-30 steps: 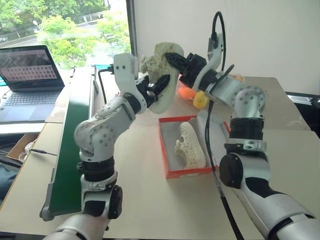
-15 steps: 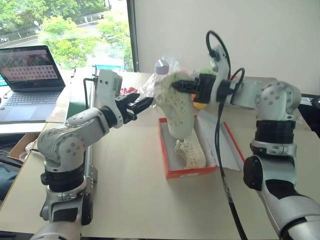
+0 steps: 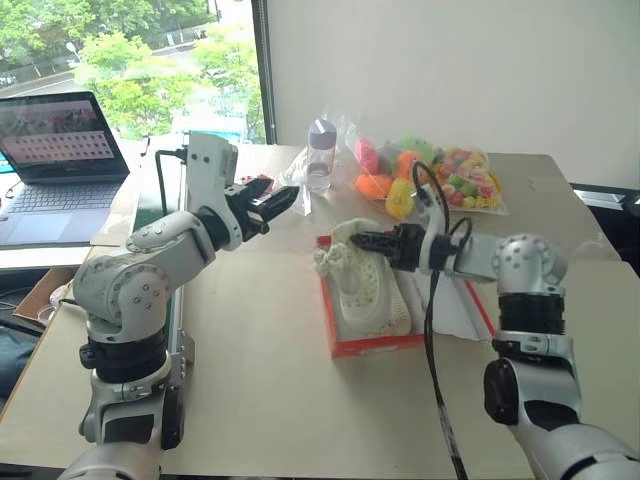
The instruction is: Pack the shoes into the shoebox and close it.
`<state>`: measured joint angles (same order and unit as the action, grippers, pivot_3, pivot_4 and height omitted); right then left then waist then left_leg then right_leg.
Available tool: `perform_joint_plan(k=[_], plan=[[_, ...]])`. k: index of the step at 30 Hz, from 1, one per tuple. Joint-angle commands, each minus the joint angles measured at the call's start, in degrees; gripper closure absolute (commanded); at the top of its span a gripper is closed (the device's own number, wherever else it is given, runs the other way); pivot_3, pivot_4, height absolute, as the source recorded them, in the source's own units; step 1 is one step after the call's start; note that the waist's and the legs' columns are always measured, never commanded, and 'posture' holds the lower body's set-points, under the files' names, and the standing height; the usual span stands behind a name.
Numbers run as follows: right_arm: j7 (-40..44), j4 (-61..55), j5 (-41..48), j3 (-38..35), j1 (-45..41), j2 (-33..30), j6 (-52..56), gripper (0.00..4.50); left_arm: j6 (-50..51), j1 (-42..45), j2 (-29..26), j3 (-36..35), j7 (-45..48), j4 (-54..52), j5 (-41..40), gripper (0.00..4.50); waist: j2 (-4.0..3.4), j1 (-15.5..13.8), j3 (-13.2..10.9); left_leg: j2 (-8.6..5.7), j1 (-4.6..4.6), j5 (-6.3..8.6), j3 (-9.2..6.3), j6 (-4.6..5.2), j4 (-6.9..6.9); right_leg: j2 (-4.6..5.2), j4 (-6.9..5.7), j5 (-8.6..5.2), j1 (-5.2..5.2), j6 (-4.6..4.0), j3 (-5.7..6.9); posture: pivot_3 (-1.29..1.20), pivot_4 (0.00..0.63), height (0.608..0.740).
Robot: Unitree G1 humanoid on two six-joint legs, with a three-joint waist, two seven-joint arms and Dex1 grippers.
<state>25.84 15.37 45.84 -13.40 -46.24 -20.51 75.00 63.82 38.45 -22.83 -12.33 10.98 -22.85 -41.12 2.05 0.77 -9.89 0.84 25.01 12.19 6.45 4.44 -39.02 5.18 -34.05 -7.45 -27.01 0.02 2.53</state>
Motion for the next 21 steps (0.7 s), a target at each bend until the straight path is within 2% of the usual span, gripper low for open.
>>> perform_joint_plan(k=[1, 12, 21], plan=[[1.9, -0.9, -0.3, -0.1, -1.8, 0.2, -2.8, 3.58, -2.0, 2.4, -0.3, -1.0, -0.8, -0.3, 0.8, 1.54, 0.0, 0.1, 0.0, 0.01, -0.01, 0.0, 0.0, 0.0, 0.0, -0.01, 0.0, 0.0, 0.0, 0.0, -0.01, 0.0, 0.15, 0.74], [7.2, 4.6, -6.3, 6.7, -3.5, 0.5, -7.8, 3.58, -2.3, 1.8, -0.3, -0.3, -1.0, -0.2, 1.3, 1.54, 0.0, 0.0, 0.0, 0.0, -0.07, 0.0, 0.03, 0.0, 0.0, -0.01, -0.01, 0.0, 0.01, 0.0, -0.05, 0.0, 0.15, 0.74], [10.8, -0.3, -12.3, 14.8, -4.4, -2.8, -9.6, 3.58, -1.9, 1.8, -0.4, -0.8, -1.4, -1.1, 0.8, 1.54, 0.0, -0.1, 0.0, -0.01, -0.07, 0.0, 0.02, -0.01, 0.0, 0.01, -0.02, 0.0, 0.02, 0.0, -0.05, 0.0, 0.15, 0.74]])
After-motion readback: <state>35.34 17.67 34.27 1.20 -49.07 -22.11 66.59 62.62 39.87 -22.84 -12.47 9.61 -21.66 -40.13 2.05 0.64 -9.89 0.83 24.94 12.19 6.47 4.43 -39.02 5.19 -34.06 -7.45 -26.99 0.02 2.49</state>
